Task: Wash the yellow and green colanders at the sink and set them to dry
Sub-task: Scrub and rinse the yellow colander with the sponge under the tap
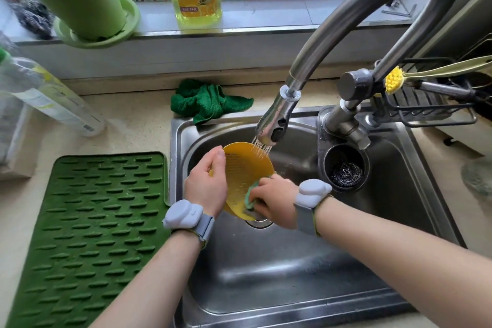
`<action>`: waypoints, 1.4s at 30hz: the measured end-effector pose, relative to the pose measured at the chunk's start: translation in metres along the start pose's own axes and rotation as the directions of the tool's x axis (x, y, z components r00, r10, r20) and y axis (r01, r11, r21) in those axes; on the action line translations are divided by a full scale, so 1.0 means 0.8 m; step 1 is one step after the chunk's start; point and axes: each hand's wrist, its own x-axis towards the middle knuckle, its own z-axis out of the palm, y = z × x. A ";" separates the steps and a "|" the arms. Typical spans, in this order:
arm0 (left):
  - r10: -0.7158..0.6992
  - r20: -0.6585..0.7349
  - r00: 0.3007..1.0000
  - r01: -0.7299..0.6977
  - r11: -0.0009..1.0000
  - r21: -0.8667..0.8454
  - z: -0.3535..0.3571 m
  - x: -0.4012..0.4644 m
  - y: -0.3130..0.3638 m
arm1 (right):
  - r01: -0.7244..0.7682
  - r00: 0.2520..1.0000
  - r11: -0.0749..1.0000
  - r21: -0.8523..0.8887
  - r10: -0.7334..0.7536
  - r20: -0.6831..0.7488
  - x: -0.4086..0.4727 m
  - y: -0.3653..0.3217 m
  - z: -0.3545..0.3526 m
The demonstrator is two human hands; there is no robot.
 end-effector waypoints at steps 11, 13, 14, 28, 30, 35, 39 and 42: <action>0.089 -0.055 0.995 -0.090 0.996 -0.023 0.020 -0.007 0.004 | 0.130 0.956 0.888 0.442 0.007 -0.295 -0.002 -0.037 0.007; 0.063 -0.022 0.998 -0.064 0.997 -0.036 0.029 -0.012 0.004 | 0.138 0.941 0.592 0.794 0.170 -0.291 0.005 -0.045 0.000; 0.055 -0.003 0.998 -0.055 0.997 -0.044 0.031 -0.014 0.002 | 0.114 0.950 0.337 0.935 0.237 -0.202 0.009 -0.047 -0.006; -0.036 0.126 0.991 0.062 0.974 -0.217 0.041 -0.017 -0.004 | 0.073 0.879 -0.143 0.987 0.476 0.004 0.036 -0.028 -0.036; -0.027 0.155 0.988 0.063 0.971 -0.233 0.040 -0.015 -0.004 | 0.162 0.810 -0.350 0.923 0.581 0.078 0.044 -0.031 -0.034; -0.070 0.236 0.969 0.115 0.976 -0.183 0.034 -0.006 -0.010 | 0.068 0.882 -0.036 0.997 0.470 -0.043 0.037 -0.036 -0.014; -0.068 0.289 0.955 0.117 0.981 -0.156 0.035 -0.002 -0.015 | 0.100 0.723 0.083 0.991 0.679 -0.130 0.031 -0.015 -0.023; -0.096 0.261 0.961 0.134 0.982 -0.131 0.033 0.001 -0.011 | 0.112 0.800 0.678 0.726 0.372 -0.471 0.029 -0.034 -0.005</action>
